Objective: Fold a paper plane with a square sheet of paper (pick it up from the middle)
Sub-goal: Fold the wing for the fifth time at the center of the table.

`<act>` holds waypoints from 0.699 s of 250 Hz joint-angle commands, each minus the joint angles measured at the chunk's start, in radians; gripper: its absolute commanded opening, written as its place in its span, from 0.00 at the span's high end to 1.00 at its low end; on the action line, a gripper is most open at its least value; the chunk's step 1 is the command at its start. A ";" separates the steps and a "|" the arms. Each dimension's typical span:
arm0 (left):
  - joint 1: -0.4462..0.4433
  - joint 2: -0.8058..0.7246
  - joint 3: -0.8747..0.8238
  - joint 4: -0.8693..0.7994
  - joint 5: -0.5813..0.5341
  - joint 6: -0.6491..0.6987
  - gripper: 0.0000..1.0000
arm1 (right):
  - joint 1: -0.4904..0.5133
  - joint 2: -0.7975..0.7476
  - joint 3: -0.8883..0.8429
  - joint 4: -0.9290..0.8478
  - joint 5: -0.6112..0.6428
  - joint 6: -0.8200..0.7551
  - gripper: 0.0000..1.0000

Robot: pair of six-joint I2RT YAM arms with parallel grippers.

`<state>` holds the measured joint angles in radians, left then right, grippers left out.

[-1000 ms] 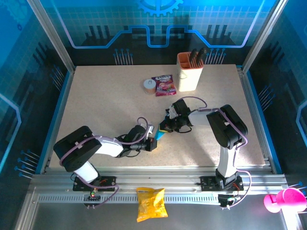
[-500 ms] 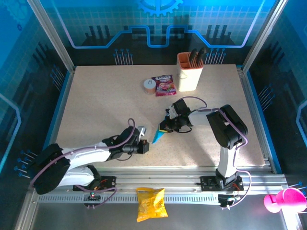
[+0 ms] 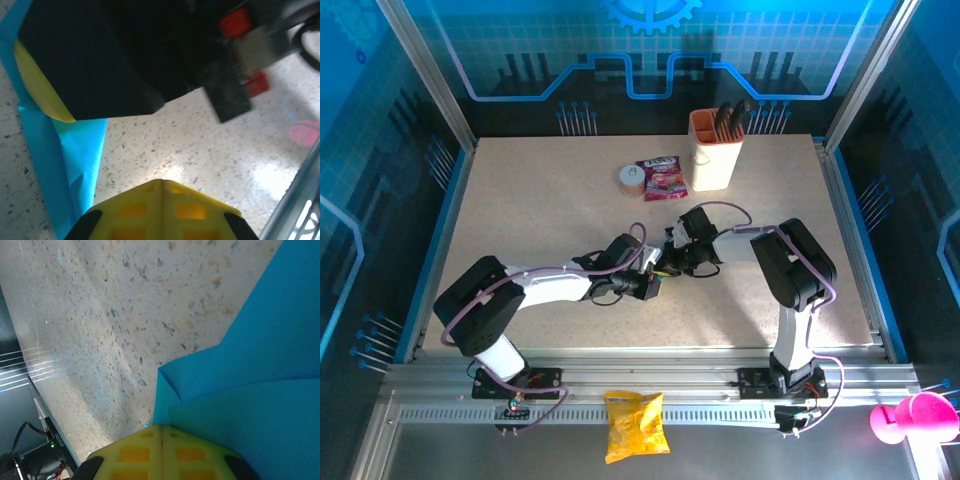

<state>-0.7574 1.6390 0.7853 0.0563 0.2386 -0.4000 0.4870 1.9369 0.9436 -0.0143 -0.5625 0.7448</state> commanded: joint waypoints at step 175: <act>0.037 0.128 0.017 -0.056 -0.157 0.041 1.00 | -0.022 0.137 -0.080 -0.183 0.247 -0.004 1.00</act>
<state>-0.7288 1.7699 0.8471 0.0528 0.1570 -0.3595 0.4839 1.9423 0.9436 -0.0128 -0.5709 0.7452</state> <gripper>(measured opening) 0.055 0.049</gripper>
